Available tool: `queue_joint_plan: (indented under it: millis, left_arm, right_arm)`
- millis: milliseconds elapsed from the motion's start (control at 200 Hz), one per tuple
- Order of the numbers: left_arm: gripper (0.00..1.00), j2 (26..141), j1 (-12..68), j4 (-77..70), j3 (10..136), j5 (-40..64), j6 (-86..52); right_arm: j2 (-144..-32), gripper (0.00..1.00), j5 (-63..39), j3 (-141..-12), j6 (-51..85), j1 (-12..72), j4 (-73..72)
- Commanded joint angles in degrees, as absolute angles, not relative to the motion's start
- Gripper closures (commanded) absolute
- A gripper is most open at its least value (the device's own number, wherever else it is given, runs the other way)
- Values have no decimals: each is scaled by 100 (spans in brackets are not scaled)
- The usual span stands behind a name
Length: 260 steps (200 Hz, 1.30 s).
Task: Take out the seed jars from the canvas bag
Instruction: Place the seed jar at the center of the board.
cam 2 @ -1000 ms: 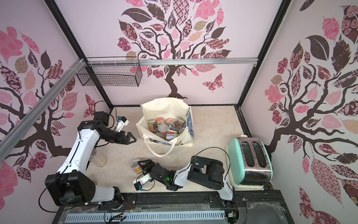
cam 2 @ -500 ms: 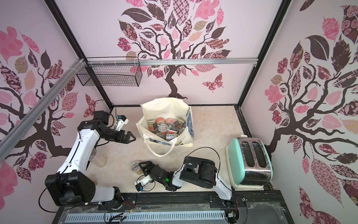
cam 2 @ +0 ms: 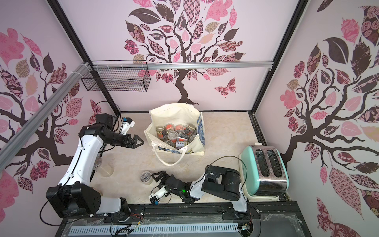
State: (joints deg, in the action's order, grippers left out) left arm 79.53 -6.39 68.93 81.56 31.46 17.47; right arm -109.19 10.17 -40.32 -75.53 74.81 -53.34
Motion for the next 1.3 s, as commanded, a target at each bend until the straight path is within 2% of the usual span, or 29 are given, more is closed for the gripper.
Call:
queue_joint_plan:
  millis: [0, 130, 280, 430, 505, 625, 835, 975, 1165, 1295]
  left_arm:
    - [2, 7897, -651, 6935, 8509, 3736, 1480]
    - [3, 8041, -643, 6934, 8913, 4095, 1199]
    - [6, 8219, -632, 6859, 9252, 4377, 998]
    - [10, 8298, -452, 6640, 9567, 4104, 895]
    - [10, 8387, -165, 6592, 9731, 3622, 978]
    - [10, 8628, 255, 6416, 10025, 2736, 858]
    - [9, 9140, 290, 6286, 10584, 2337, 452]
    - [9, 9270, 288, 6182, 10782, 2354, 439]
    - [9, 9263, 289, 5989, 10821, 2434, 494]
    - [6, 9306, 290, 5935, 10874, 2569, 890]
  right_arm:
    - [-10122, 1, 731, -3915, -7003, 7484, -4619]
    - [-9490, 2, 708, -3815, -6783, 7567, -3921]
    - [-8680, 2, 642, -3990, -5160, 7585, -3433]
    - [-8007, 2, 863, -4116, -3844, 7585, -3319]
    - [-7807, 2, 1047, -4245, -3503, 7553, -3072]
    - [-7627, 2, 1358, -4511, -2910, 7457, -2589]
    - [-7522, 2, 1505, -4714, -2470, 7290, -2215]
    - [-7566, 3, 1156, -4883, -1870, 6759, -1831]
    - [-7491, 2, 1310, -5311, -1342, 6517, -1517]
    - [-7500, 3, 1451, -5994, -586, 6326, -598]
